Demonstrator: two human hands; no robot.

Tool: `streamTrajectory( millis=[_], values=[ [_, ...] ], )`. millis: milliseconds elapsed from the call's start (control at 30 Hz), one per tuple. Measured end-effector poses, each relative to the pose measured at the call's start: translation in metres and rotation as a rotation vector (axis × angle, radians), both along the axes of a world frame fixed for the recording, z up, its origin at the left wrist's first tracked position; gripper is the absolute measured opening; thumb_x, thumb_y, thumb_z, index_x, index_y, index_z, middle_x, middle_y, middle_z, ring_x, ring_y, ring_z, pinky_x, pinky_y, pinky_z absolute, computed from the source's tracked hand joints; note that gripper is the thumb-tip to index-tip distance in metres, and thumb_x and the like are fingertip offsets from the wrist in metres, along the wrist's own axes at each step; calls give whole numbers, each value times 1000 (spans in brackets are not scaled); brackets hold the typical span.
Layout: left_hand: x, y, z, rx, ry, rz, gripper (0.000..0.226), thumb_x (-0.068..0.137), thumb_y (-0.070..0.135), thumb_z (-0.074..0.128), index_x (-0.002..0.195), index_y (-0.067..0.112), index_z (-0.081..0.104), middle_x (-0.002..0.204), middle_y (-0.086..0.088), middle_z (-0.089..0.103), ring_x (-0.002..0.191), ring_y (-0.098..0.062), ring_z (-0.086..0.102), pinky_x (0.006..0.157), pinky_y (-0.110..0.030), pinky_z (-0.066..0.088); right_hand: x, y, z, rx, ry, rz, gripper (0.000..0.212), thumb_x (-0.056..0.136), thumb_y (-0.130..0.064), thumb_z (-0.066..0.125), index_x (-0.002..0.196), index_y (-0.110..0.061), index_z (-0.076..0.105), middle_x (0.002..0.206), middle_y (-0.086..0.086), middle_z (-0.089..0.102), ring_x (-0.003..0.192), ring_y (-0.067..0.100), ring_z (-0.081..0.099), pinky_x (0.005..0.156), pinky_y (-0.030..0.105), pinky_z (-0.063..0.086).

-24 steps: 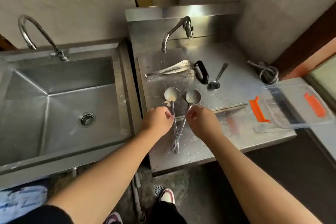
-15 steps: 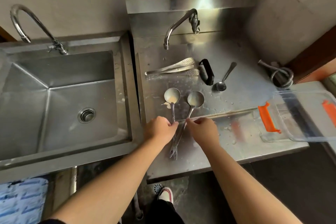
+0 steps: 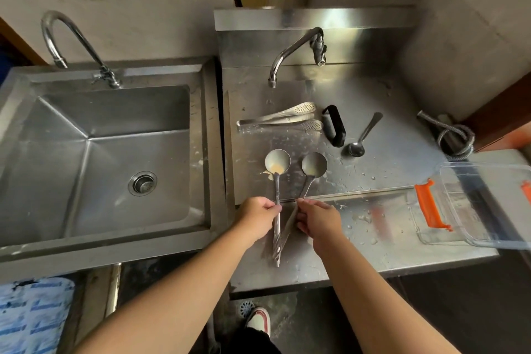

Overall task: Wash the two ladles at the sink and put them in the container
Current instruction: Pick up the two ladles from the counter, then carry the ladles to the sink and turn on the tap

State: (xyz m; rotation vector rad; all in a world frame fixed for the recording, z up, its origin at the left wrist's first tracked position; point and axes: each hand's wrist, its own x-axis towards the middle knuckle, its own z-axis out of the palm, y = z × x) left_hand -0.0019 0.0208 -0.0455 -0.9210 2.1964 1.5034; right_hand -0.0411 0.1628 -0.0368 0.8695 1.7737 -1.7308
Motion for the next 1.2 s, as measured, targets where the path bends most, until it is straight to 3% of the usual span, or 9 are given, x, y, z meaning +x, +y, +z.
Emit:
streamTrajectory(
  millis=[133,267,433,667,767,833,1033,1100,1200],
  values=[
    [11,-13,8,112,-6,69,17,93,25,68,96,9,73,81,-10,68,49,-12,53,42,-17,37,7,-1,8,-77,38,-36,7,93,-9,72,90,-8,66,67,5,59,54,15,54,53,25,49],
    [31,-33,23,213,10,128,16,93,26,68,99,11,73,84,-4,72,53,-9,55,44,-20,41,22,-9,27,-146,90,21,4,96,-11,67,92,-9,67,58,-2,64,55,12,62,67,30,52],
    [63,-73,43,368,88,201,13,93,23,70,91,11,75,87,-5,73,59,-10,59,61,-24,55,46,-44,56,-275,151,102,8,100,-7,59,94,-3,62,58,0,55,52,10,54,63,28,47],
    [121,-160,70,469,224,235,7,92,16,71,97,14,75,82,0,73,55,-9,57,57,-24,52,94,-131,84,-330,240,204,10,99,-3,61,90,-4,65,60,3,53,53,12,51,60,27,48],
    [151,-209,80,490,245,253,18,90,16,73,108,19,74,87,0,76,65,-10,64,61,-25,54,121,-179,95,-339,292,268,15,97,-1,62,83,-4,68,62,6,51,52,15,50,54,27,47],
    [170,-243,84,490,252,259,14,88,20,75,100,27,75,90,1,77,72,-12,68,62,-26,55,140,-214,101,-379,282,296,15,97,2,61,85,-3,68,63,10,54,55,20,52,52,30,53],
    [216,-333,96,533,246,267,5,87,10,72,92,12,72,85,-7,76,73,-20,71,65,-34,60,189,-309,114,-380,206,375,17,93,3,64,81,-10,68,70,10,63,58,18,59,57,31,56],
    [229,-358,101,519,241,230,7,86,8,72,93,9,72,91,-12,77,78,-26,73,72,-38,62,201,-335,119,-390,216,397,17,92,4,65,83,-10,65,74,13,70,63,23,65,64,35,58],
    [245,-390,108,535,242,224,12,87,5,70,98,8,70,84,-9,75,71,-22,70,66,-32,58,212,-370,125,-398,220,409,16,90,7,65,94,-9,65,88,18,73,75,31,68,77,45,57]
  ],
)
